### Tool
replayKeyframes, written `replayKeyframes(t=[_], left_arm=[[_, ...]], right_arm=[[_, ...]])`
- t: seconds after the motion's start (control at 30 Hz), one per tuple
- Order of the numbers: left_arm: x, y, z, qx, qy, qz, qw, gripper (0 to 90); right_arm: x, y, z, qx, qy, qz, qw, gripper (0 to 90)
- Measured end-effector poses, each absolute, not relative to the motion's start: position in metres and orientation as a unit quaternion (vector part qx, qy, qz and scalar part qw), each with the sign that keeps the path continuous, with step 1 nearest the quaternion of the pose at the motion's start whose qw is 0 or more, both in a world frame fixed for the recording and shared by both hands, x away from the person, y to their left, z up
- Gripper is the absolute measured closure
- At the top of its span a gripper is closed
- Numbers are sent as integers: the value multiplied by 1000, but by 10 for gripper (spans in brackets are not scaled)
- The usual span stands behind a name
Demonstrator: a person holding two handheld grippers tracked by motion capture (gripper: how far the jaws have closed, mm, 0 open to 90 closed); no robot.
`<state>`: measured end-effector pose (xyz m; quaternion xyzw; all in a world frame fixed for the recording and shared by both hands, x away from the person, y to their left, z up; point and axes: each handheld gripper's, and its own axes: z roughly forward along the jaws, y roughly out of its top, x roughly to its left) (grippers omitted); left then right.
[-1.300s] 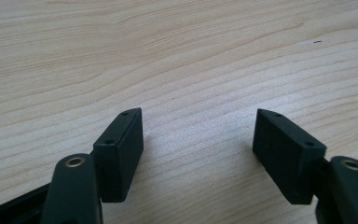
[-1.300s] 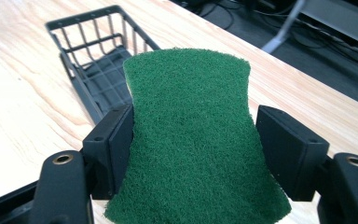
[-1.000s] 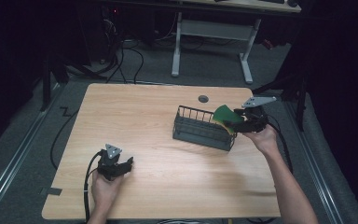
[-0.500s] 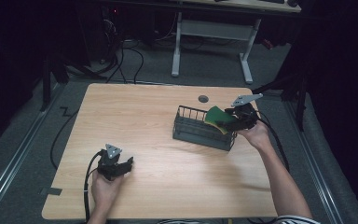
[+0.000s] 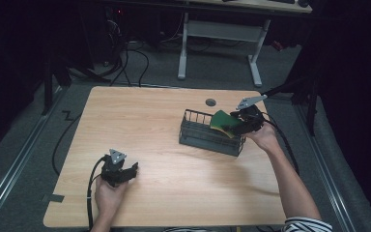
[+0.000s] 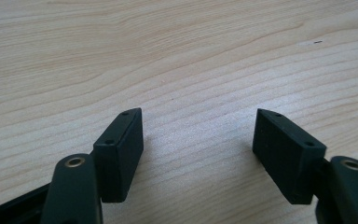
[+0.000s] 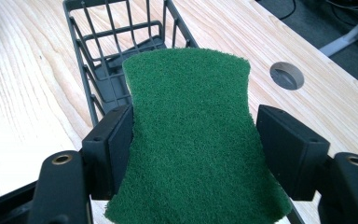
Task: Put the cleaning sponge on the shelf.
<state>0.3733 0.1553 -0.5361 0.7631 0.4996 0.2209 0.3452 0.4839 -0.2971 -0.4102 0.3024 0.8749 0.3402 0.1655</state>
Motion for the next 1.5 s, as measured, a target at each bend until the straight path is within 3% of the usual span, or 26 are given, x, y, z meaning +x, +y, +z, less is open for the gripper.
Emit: replayKeyframes(t=[1.2, 1.5], left_arm=[[373, 155, -536, 763, 500, 221, 345, 341], [373, 155, -536, 763, 500, 221, 345, 340]], right_arm=[[490, -296, -415, 298, 883, 335, 136, 241], [486, -290, -414, 277, 892, 308, 178, 288]])
